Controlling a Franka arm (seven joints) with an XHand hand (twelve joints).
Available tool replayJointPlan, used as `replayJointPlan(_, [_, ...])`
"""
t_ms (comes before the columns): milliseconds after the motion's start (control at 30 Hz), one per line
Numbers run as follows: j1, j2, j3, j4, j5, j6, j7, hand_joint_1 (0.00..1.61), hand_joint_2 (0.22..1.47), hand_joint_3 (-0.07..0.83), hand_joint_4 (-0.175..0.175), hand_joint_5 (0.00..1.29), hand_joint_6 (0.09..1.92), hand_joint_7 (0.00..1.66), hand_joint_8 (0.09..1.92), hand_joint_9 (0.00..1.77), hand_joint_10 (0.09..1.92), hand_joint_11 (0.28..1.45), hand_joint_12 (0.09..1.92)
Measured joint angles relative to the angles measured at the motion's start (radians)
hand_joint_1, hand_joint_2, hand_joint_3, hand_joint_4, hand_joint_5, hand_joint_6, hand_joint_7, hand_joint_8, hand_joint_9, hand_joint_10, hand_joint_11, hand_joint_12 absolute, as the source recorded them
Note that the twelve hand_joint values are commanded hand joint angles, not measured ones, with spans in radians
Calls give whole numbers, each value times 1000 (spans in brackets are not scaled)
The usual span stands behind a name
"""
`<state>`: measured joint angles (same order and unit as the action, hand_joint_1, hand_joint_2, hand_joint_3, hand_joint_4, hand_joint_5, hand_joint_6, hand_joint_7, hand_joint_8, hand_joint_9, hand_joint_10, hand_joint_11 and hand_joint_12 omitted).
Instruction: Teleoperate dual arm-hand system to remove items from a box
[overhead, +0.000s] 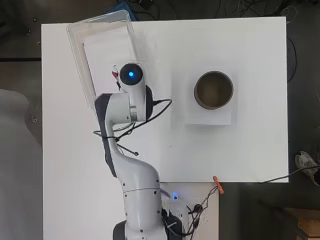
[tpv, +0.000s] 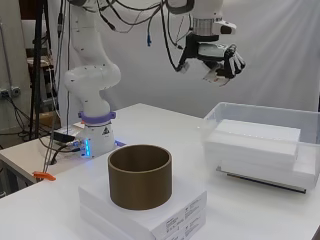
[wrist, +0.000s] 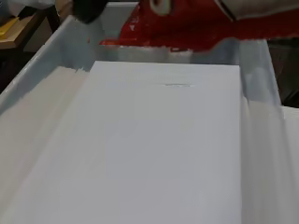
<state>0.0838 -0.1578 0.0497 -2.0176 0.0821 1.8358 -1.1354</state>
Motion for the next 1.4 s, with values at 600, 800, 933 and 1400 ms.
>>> replayJointPlan(600, [-179, 288, -310, 323, -64, -99, -133, 1228, 1231, 3, 175, 781, 1920, 1008, 1920, 1234, 1920, 1128, 1900])
replayJointPlan(800, [-214, 457, -374, 533, -56, -113, -209, 1136, 1268, 11, 175, 696, 1920, 1006, 1920, 1263, 1920, 1138, 1901])
replayJointPlan(933, [-175, 285, -435, 414, -107, -97, -207, 1106, 1291, 10, 175, 638, 1920, 962, 1920, 1264, 1920, 1141, 1916])
replayJointPlan(1400, [441, 34, -1118, 118, -226, -61, -175, 1087, 1296, 0, 175, 618, 1920, 921, 1920, 1277, 1920, 1126, 1914])
